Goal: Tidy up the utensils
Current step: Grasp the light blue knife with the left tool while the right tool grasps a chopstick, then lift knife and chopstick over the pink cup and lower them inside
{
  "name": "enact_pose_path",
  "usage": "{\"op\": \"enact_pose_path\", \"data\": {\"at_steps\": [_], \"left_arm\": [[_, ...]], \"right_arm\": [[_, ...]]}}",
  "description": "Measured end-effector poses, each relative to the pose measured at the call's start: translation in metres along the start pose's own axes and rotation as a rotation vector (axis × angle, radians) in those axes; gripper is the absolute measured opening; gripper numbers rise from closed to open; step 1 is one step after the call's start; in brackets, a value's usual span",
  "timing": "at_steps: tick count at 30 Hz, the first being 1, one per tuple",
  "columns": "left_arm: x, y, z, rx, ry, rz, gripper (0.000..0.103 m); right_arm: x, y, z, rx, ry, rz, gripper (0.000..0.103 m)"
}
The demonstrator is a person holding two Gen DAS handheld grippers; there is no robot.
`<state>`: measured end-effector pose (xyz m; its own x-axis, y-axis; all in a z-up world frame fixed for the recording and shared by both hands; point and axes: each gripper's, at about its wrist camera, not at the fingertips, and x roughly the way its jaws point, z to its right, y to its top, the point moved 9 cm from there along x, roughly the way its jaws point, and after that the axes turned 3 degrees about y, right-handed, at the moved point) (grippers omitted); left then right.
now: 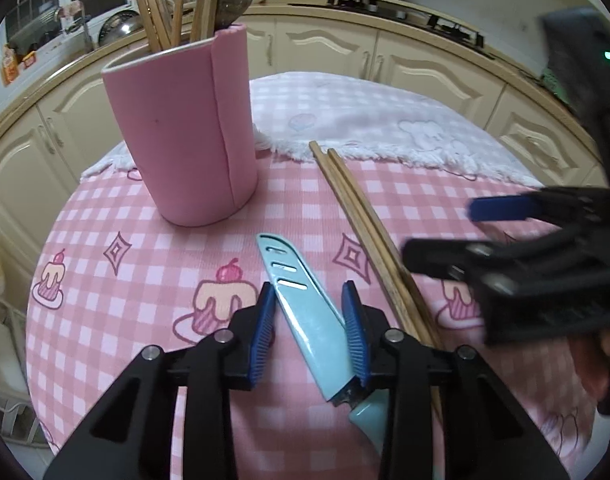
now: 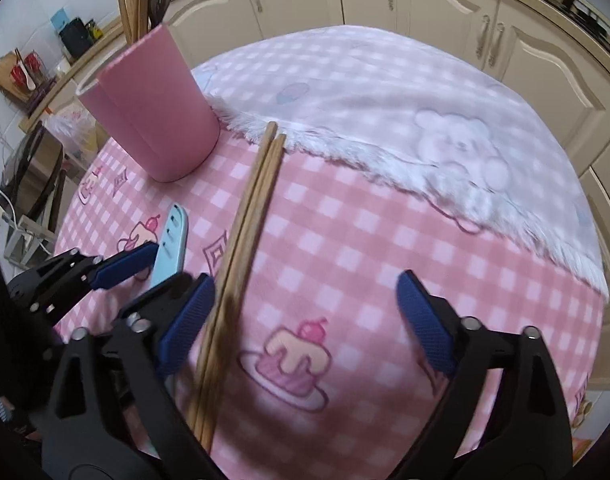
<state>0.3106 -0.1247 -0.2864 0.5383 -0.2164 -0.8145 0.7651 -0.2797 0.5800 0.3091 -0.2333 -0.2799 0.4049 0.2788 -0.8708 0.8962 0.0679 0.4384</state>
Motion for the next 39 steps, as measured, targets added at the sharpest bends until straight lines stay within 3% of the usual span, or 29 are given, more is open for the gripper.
{"op": "enact_pose_path", "data": {"at_steps": [7,11,17,21,23,28,31,35,39], "left_arm": [[-0.006,-0.009,-0.012,0.059,-0.018,0.007,0.034],[-0.008,-0.011,-0.015,0.076,-0.012,0.005,0.034],[-0.008,-0.012,-0.015,0.083,0.010,0.003,0.034],[-0.006,-0.011,-0.015,0.073,0.025,-0.011,0.034],[-0.005,-0.010,-0.014,0.072,0.037,-0.025,0.034],[-0.003,-0.008,-0.011,0.076,0.059,-0.046,0.032],[-0.005,-0.009,-0.005,0.085,0.028,-0.054,0.027],[-0.008,-0.013,0.003,0.135,0.019,-0.058,0.026],[-0.007,-0.015,0.004,0.178,0.066,-0.066,0.035]], "right_arm": [[0.010,0.004,-0.005,-0.077,-0.072,-0.023,0.077],[0.007,0.003,-0.004,-0.076,-0.088,-0.022,0.064],[0.012,0.007,-0.006,-0.078,-0.094,-0.041,0.064],[0.021,0.018,-0.011,-0.104,-0.148,-0.045,0.059],[0.021,0.021,-0.014,-0.105,-0.142,-0.049,0.040],[0.024,0.026,-0.022,-0.126,-0.132,-0.056,0.026],[0.023,0.026,-0.025,-0.121,-0.087,-0.053,0.008],[0.018,0.020,-0.020,-0.086,-0.063,-0.045,0.007],[0.018,0.020,-0.015,-0.085,-0.078,-0.059,0.007]]}}
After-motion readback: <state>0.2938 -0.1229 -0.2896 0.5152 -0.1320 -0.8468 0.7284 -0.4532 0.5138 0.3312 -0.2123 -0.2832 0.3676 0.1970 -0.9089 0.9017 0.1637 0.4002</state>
